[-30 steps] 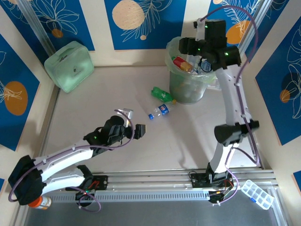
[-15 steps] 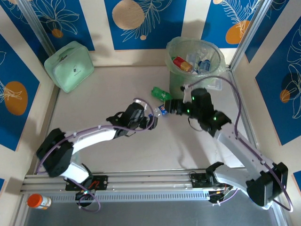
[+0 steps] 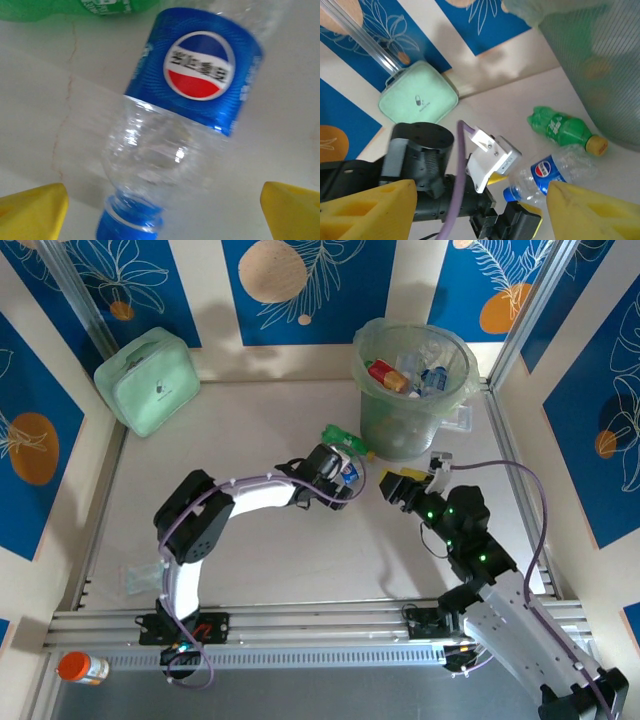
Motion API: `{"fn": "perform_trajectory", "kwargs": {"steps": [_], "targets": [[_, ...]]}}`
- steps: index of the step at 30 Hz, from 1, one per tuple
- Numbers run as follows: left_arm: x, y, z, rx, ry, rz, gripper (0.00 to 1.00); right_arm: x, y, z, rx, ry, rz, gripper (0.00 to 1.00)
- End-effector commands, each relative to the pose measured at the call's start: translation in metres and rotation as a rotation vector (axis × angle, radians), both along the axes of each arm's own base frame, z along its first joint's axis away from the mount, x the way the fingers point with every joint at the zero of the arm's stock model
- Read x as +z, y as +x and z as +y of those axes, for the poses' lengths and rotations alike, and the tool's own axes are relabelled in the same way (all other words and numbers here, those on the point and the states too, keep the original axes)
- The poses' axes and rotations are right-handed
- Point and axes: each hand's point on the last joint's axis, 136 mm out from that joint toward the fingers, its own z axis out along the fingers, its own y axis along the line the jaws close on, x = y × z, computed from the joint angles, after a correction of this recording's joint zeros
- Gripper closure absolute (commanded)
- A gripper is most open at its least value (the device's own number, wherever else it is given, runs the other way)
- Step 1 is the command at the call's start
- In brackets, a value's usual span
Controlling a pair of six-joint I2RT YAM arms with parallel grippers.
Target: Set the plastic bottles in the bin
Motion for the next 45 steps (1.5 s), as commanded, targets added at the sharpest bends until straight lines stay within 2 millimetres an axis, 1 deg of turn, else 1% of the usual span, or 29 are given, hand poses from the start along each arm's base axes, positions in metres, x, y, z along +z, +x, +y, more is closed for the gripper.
{"fn": "perform_trajectory", "kwargs": {"steps": [1, 5, 9, 13, 16, 18, 20, 23, 27, 30, 33, 36, 37, 39, 40, 41, 43, 45], "targets": [[-0.002, 0.015, -0.001, -0.045, 0.025, 0.001, 0.02, 0.011, 0.003, -0.008, -0.046, 0.021, -0.049, 0.30], [-0.016, 0.019, -0.007, -0.070, 0.060, 0.023, 0.04, 0.005, 0.008, -0.003, -0.030, 0.018, -0.025, 0.30], [-0.025, 0.021, -0.010, -0.075, 0.070, 0.037, 0.10, -0.001, 0.012, 0.001, -0.020, 0.011, -0.001, 0.30], [-0.022, 0.017, -0.015, -0.097, 0.043, 0.049, 0.26, -0.007, 0.015, 0.004, -0.012, 0.012, 0.017, 0.32], [-0.018, 0.015, -0.015, -0.099, 0.034, 0.044, 0.39, -0.008, 0.016, 0.005, -0.012, 0.008, 0.020, 0.32], [-0.015, 0.012, -0.014, -0.101, 0.029, 0.041, 0.46, -0.008, 0.016, 0.004, -0.017, 0.007, 0.019, 0.32], [-0.011, 0.009, -0.014, -0.102, 0.013, 0.038, 0.49, -0.009, 0.016, 0.004, -0.019, 0.005, 0.019, 0.33], [0.002, 0.001, -0.012, -0.093, -0.016, 0.030, 0.54, -0.009, 0.016, 0.003, -0.024, 0.002, 0.019, 0.33], [0.023, -0.015, -0.007, -0.070, -0.075, 0.033, 0.59, -0.008, 0.015, 0.003, -0.028, 0.003, 0.016, 0.33], [0.042, -0.031, -0.002, -0.047, -0.139, 0.024, 0.59, -0.008, 0.015, 0.003, -0.032, 0.010, 0.018, 0.33], [0.063, -0.050, 0.000, -0.029, -0.254, 0.036, 0.58, -0.009, 0.015, 0.004, -0.023, 0.029, 0.026, 0.32], [0.082, -0.067, 0.002, -0.010, -0.395, 0.053, 0.57, -0.005, 0.011, 0.015, 0.047, 0.057, 0.009, 0.30], [0.089, -0.073, 0.003, -0.006, -0.440, 0.061, 0.57, -0.001, 0.008, 0.021, 0.090, 0.068, -0.007, 0.26], [0.102, -0.082, 0.001, -0.008, -0.533, 0.082, 0.57, 0.007, 0.001, 0.035, 0.180, 0.086, -0.037, 0.22], [0.108, -0.086, 0.001, -0.002, -0.585, 0.090, 0.57, 0.010, -0.002, 0.041, 0.223, 0.099, -0.046, 0.16], [0.115, -0.089, 0.000, 0.000, -0.633, 0.095, 0.57, 0.012, -0.004, 0.047, 0.263, 0.109, -0.048, 0.14], [0.128, -0.098, -0.003, -0.010, -0.742, 0.112, 0.56, 0.013, -0.007, 0.058, 0.327, 0.127, -0.041, 0.08], [0.142, -0.103, -0.006, -0.027, -0.838, 0.121, 0.56, 0.009, -0.007, 0.063, 0.352, 0.140, -0.022, 0.05]]}}
